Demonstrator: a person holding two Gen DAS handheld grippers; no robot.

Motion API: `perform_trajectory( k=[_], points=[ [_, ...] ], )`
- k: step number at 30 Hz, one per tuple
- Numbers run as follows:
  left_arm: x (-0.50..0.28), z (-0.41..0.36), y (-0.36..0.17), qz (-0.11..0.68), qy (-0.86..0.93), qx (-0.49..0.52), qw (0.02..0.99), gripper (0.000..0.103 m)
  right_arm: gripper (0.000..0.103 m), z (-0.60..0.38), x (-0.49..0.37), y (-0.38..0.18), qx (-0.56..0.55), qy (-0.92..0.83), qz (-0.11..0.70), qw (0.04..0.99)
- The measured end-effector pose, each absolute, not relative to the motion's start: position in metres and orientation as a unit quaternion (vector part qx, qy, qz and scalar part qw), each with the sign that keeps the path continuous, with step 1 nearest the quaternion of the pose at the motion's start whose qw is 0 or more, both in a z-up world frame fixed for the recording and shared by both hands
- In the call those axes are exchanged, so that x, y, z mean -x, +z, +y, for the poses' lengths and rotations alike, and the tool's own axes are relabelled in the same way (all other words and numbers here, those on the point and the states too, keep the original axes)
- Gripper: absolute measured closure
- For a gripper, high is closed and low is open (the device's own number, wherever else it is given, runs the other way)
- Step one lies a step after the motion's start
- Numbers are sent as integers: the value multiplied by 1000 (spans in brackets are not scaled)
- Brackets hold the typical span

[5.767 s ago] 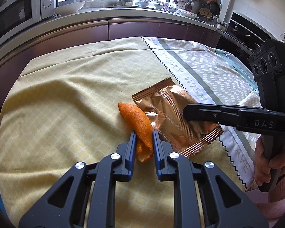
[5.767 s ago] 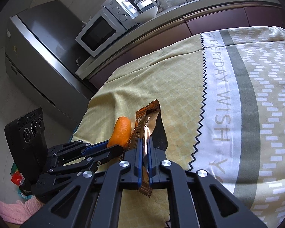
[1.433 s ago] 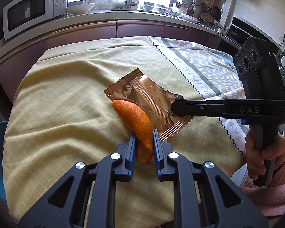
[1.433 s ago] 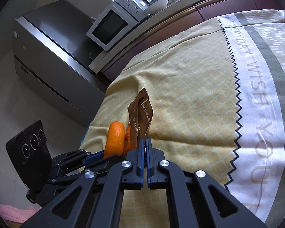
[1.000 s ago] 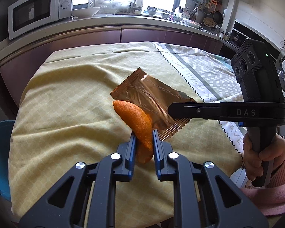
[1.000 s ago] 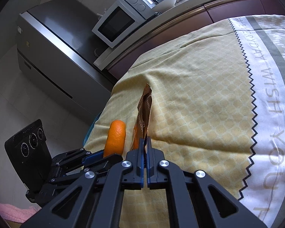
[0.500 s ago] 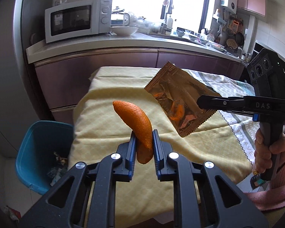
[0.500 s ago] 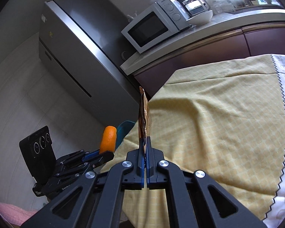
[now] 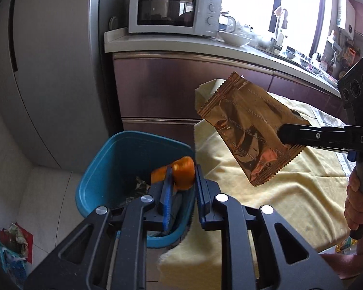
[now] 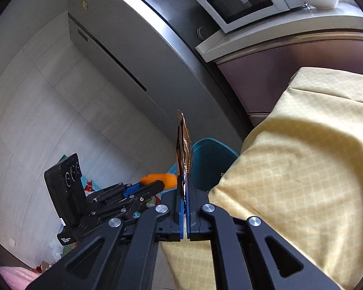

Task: Collect trash
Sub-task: 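Carry the orange peel with the left gripper while the right gripper carries the brown wrapper to the bin, then open both grippers to drop the peel and brown wrapper into the bin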

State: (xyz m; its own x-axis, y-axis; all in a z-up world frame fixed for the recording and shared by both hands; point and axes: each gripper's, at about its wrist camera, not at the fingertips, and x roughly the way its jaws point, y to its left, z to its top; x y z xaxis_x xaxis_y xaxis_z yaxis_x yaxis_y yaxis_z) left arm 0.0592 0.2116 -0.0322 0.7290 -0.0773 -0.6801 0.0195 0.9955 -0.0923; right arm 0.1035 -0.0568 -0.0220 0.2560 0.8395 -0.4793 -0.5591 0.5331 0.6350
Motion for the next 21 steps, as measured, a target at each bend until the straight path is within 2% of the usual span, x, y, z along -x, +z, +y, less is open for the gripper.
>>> perform_trajectory(
  k=[15,19,21],
  points=[
    [-96,250,-81,407,5,84,909,85,102,31,-142,-59,-128,440,484,746],
    [-100,255,-87,409,10,93,908,85,99,41,-148,-72,-129,430,499,742],
    [-100,255,-87,407,9,96,908,84,91,42,-149,-76,-130,421,503,744]
  ],
)
